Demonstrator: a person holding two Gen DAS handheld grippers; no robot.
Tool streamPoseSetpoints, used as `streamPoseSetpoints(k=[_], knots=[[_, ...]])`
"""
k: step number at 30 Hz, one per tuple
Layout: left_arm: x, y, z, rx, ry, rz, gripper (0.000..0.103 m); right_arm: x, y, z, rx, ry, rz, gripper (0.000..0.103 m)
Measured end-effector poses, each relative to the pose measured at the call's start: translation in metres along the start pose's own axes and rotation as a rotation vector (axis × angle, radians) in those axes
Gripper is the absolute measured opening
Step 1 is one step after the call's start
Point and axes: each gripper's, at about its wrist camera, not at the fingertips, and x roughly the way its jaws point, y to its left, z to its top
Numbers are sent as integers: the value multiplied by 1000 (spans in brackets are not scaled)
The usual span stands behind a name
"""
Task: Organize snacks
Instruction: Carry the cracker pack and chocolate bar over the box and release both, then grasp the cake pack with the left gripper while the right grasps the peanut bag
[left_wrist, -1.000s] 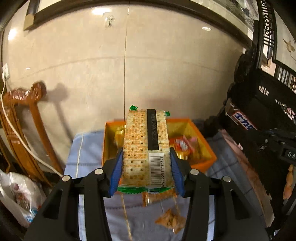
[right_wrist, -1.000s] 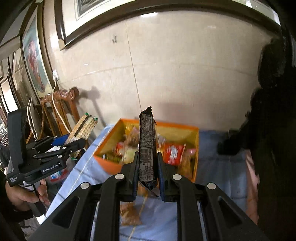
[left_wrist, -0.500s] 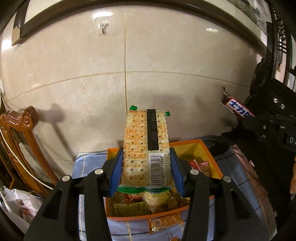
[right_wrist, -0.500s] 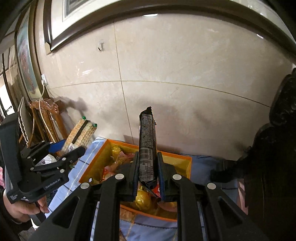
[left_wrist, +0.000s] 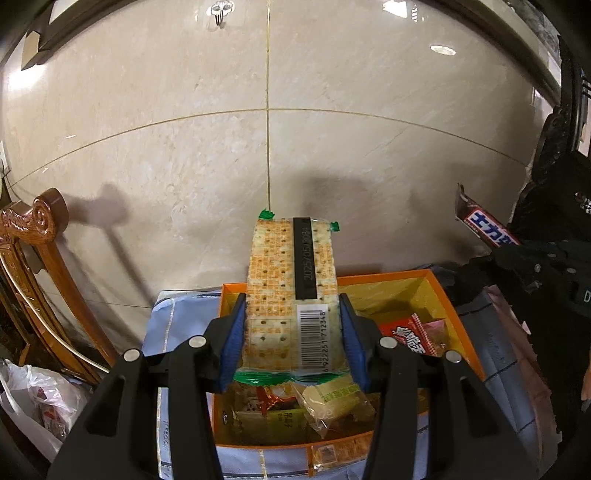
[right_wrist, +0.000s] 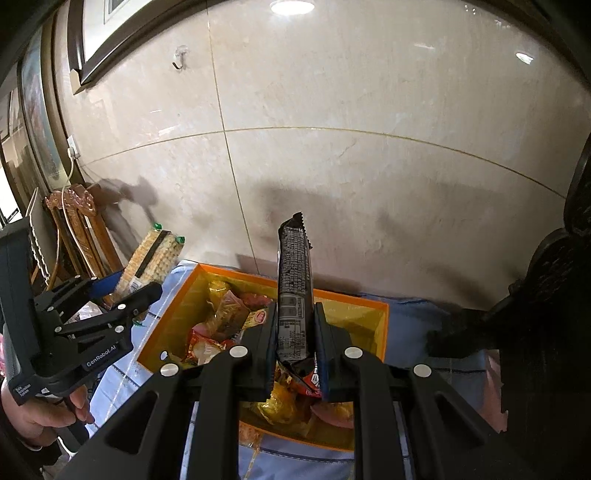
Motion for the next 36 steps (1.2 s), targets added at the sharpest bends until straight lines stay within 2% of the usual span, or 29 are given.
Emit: streamPoseSetpoints(k=[5,6,7,9,11,17,26,32,36], knots=[[12,-2,0,2,10,8,47,14,-2,0,18,27,15,20],[14,-2,0,1,8,-2,68,19,-4,-1,23,42,18,42],[19,-2,-2,4,15,12,96,25,-5,-2,21,62,1,72],[22,2,-5,0,8,73,99,27,-6,-8,4,51,-108,85],[24,9,-9,-26,29,76,99,23,-9,-12,13,38,-116,85],[7,29,-29,-62,27,98,99,10,-18,-39,60,37,-94,85],[-11,20,-78,-36,74,57,99,-3,9,-94,41,67,-28,85],[-25,16,-138,-3,116,1,99,-8,29,-166,66,125,61,86],[-9,15,-182,17,186,-41,99,12,52,-233,40,212,108,88]])
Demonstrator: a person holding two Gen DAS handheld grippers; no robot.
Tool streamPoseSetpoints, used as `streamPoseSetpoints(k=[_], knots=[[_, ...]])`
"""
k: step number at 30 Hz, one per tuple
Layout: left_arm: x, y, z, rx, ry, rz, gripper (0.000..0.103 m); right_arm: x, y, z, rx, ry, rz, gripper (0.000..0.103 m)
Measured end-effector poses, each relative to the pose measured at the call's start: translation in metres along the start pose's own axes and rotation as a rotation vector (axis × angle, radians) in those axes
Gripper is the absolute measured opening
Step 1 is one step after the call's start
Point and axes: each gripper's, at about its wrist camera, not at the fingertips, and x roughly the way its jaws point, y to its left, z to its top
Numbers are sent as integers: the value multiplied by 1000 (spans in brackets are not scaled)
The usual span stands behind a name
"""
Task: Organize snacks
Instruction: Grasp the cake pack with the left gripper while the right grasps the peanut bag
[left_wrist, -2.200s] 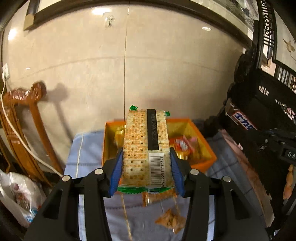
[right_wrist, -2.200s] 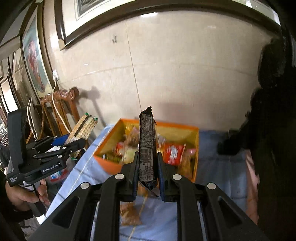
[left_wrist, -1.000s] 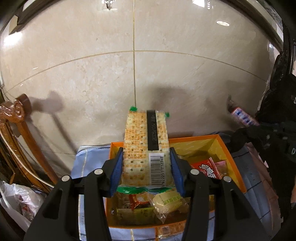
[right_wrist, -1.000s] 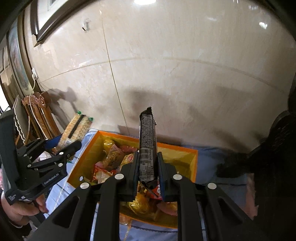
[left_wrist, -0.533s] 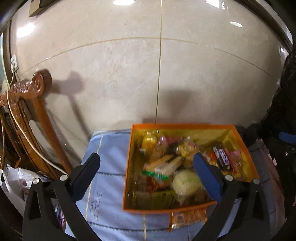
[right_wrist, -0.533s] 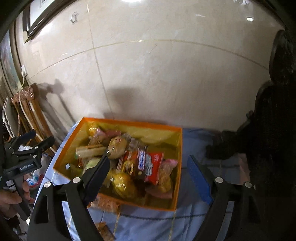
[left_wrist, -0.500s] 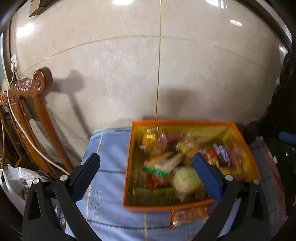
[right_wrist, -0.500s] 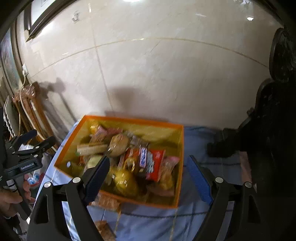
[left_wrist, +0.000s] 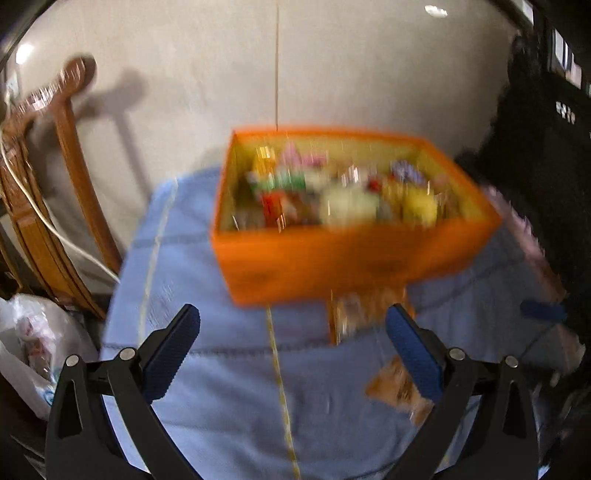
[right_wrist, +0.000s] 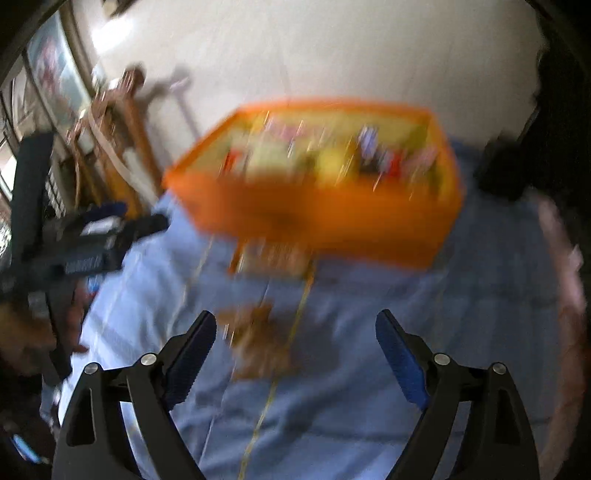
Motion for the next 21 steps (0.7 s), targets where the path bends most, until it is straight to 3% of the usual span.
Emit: streamPoseSetpoints(k=[6,14,21], knots=[[37,-7,-10,-7,43,-33,99,46,32,-41,-79,83,-1,88],[70,-42,-1,66,56,-49,99,69,34,-23,-85,78,-50,88],[88,-54,-3,88,55,-40,99,80,34,-19,-88,67,-42,88]])
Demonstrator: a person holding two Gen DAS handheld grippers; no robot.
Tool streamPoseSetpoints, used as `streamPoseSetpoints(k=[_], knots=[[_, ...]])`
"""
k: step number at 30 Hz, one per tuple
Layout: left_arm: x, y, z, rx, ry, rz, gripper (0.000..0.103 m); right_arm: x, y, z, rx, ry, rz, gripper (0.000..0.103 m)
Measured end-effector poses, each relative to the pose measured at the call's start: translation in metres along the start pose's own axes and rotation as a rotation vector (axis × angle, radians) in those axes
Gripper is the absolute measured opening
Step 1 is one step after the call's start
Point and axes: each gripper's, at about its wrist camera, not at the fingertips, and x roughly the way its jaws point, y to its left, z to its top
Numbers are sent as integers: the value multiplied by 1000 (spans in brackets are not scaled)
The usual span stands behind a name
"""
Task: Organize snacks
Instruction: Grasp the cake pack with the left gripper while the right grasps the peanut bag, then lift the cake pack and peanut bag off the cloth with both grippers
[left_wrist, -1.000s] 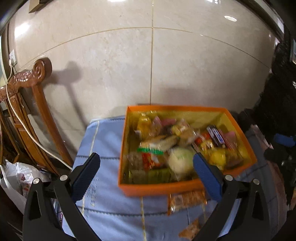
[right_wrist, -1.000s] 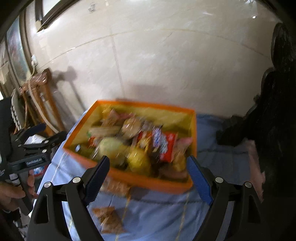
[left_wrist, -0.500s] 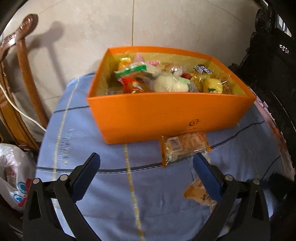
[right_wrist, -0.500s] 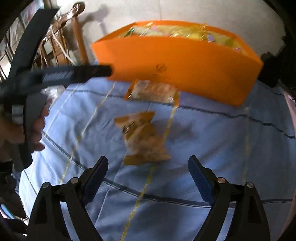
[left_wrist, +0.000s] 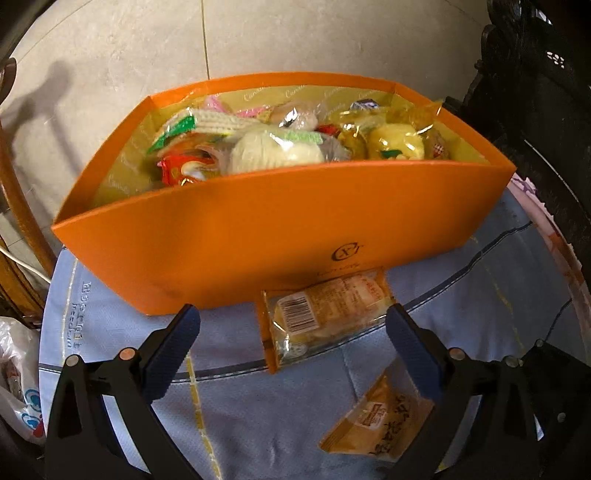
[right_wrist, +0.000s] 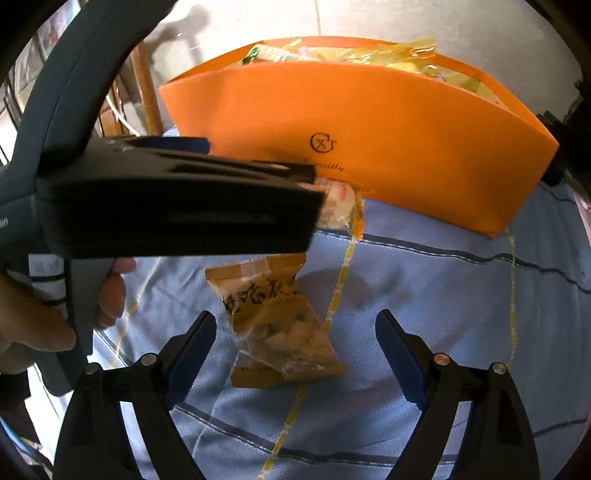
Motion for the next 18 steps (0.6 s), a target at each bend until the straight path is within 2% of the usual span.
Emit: streamPoseSetpoints(k=[2,3,4,5,6,9,11,12,14,15,16,18], knots=[[8,4,-3,-12,13,15,99,5,2,0,-19,16,-17,87],[12,5,-3,-22,21,17,99,10,4,0,-31,29,-24,81],[15,8,-4,-39,24,16,99,13,5,0,-40,40,-13,68],[19,11,-4,-55,25,17,99,18,8,0,-57,62,1,65],[21,11,-4,-63,26,16,99,18,13,1,-82,54,-11,55],[33,10,-7,-73,46,17,99,18,16,4,-102,61,-13,48],[33,9,-8,-74,27,14,96,17,10,4,-94,63,-13,45],[32,7,-8,-58,15,14,91,17,10,3,-91,63,-22,44],[27,-4,-7,1,-17,-12,70,16,1,4,-73,63,-31,44],[25,-10,-7,36,-32,-27,55,15,-5,4,-58,62,-39,44],[24,-17,-5,70,-38,-10,55,15,-8,3,-49,60,-43,44],[26,-18,-3,50,-28,-38,55,14,-16,3,-36,57,-62,44]])
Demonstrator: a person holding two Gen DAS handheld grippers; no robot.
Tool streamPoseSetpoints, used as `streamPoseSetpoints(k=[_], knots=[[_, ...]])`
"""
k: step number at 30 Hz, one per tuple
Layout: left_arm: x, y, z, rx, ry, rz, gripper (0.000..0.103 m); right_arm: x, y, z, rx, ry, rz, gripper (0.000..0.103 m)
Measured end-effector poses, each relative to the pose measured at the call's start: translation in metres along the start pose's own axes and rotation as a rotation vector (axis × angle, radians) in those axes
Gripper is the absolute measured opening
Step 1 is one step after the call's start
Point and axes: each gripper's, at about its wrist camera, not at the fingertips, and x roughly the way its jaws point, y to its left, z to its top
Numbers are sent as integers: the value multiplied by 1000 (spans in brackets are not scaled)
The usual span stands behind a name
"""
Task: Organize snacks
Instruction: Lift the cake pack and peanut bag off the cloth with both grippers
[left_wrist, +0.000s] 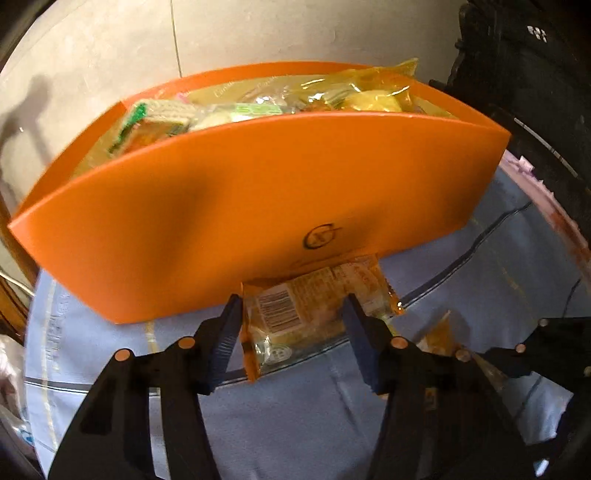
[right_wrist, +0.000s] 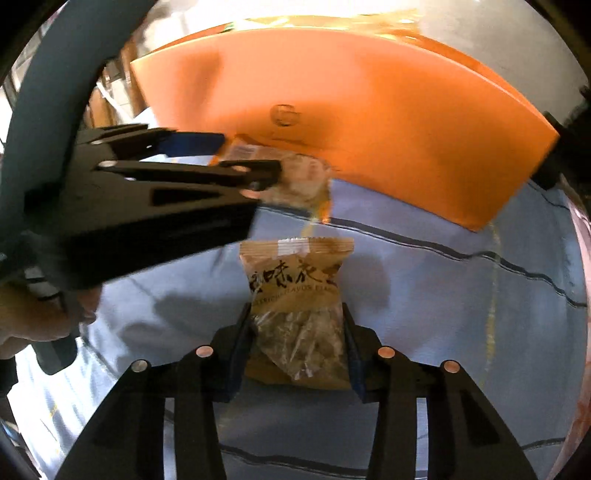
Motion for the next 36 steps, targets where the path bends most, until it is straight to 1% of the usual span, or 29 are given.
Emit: streamPoseSetpoints(k=[1,2,3,4,5,6,7,8,9,10,12,13,14,15,16,18,20,21,22,23,25,30,33,36], knots=[[2,1,2,-18,2,-21,58,-1,-5,0,9,-1,-11,44],[4,3,4,-32,1,-49,64,0,-7,0,15,0,-14,44],[7,1,6,-41,13,-70,87,0,-8,0,25,1,-13,44],[13,-1,7,-44,31,-74,98,-1,-9,0,30,2,-14,44],[15,-3,8,-48,45,-88,99,0,-11,0,34,3,-13,44],[20,-5,9,-52,63,-97,99,1,-11,0,39,3,-8,44],[23,-8,10,-53,72,-87,99,1,-11,0,38,2,-8,44],[24,-10,11,-57,69,-87,99,1,-9,0,39,1,-6,44],[25,-12,13,-56,56,-64,99,1,-9,0,39,0,-4,44],[24,-17,8,-56,54,-37,99,1,-8,1,40,0,-2,44],[32,-15,6,-83,86,41,99,1,-6,0,37,0,-3,44],[36,-9,5,-130,100,25,99,-2,-12,-2,37,1,-7,44],[37,-10,5,-126,100,33,99,-8,-26,-8,41,1,-12,44],[37,-14,4,-94,97,66,99,-12,-36,-13,48,1,-13,44],[36,-16,1,-72,91,104,99,-15,-36,-11,56,0,-15,44],[33,-6,-8,-104,76,129,99,-16,-37,-10,76,-2,-14,44],[28,1,-12,-120,61,123,91,-18,-39,-12,97,-7,-4,44],[26,2,-14,-98,51,116,82,-18,-39,-12,98,-8,-3,44],[22,0,-16,-64,40,108,76,-19,-38,-14,97,-10,-4,44],[20,1,-17,-54,37,110,75,-21,-39,-14,99,-12,-4,44],[18,8,-18,-72,40,95,69,-18,-42,-19,112,-16,3,44],[13,19,-23,-68,34,87,65,-18,-51,-15,118,-20,9,44],[5,22,-32,-77,27,88,61,-13,-59,-13,127,-20,12,44],[0,23,-37,-78,26,89,61,-11,-59,-10,130,-22,23,44]])
